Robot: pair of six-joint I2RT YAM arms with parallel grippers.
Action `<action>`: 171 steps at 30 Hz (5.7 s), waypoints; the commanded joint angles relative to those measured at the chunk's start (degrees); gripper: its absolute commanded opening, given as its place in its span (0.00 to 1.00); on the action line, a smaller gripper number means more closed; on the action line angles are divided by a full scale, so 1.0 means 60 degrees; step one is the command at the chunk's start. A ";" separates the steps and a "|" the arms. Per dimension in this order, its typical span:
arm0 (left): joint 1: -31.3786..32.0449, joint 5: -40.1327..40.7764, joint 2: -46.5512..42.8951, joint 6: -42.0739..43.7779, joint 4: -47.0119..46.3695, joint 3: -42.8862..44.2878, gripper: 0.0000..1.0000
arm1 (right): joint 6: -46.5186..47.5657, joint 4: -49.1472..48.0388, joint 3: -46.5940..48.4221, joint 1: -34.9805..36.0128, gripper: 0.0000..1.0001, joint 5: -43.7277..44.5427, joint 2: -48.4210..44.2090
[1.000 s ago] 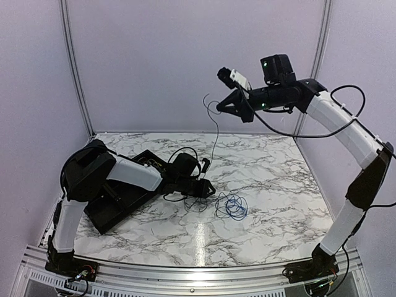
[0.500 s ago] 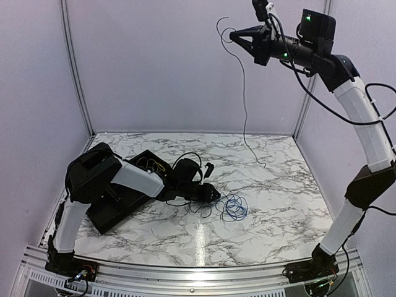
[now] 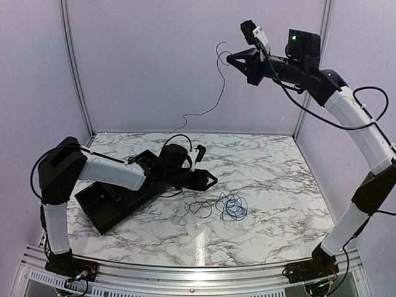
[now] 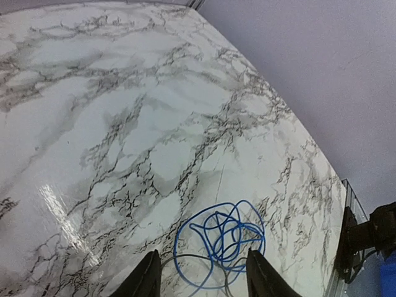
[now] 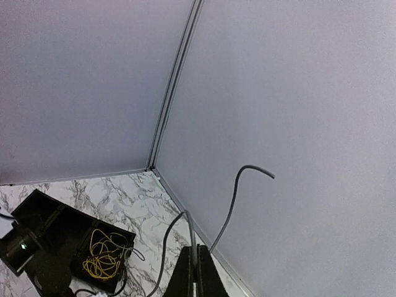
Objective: Untangle the cables
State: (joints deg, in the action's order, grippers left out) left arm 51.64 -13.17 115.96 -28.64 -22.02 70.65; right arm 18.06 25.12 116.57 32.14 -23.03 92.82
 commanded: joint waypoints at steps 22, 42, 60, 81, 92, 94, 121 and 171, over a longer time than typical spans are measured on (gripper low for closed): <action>0.0186 0.2913 -0.2448 0.2336 0.0257 0.1269 0.61 | -0.0930 -0.0523 -0.1901 0.0294 0.00 0.0305 0.0127; 0.0197 0.2866 -0.1769 0.3104 0.0213 0.1712 0.02 | -0.1000 -0.0584 -0.1933 0.0718 0.00 0.0596 0.0437; 0.0285 0.2225 -0.4102 0.3118 0.0169 0.0387 0.00 | -0.0723 -0.0602 -0.2785 0.0650 0.00 0.0896 0.0535; -0.0020 0.6482 -0.8830 0.1851 0.0650 -0.3782 0.00 | -0.0443 0.0004 -0.4185 0.1685 0.01 -0.0935 0.0951; -0.0461 0.8537 -1.0104 0.0103 0.1246 -0.5488 0.00 | -0.0413 0.0015 -0.1637 0.2872 0.00 -0.1353 0.4203; -0.0573 0.8985 -1.0170 -0.0064 0.1145 -0.5795 0.00 | -0.0549 0.0057 -0.0892 0.3004 0.00 -0.1386 0.4811; -0.2426 0.9124 -0.9520 -0.1735 -0.1067 -0.7692 0.00 | -0.0494 -0.0027 0.2175 0.4169 0.38 -0.0592 0.7719; -0.3406 0.6471 -0.4952 -0.3325 0.6570 -0.3133 0.00 | 0.2585 0.0134 -0.7014 0.2462 0.48 0.1285 -0.1332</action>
State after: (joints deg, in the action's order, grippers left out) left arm 31.07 23.64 81.25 -45.21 3.03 48.21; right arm 32.45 26.61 74.11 47.68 -16.25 85.91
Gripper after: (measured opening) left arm 0.014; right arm 0.483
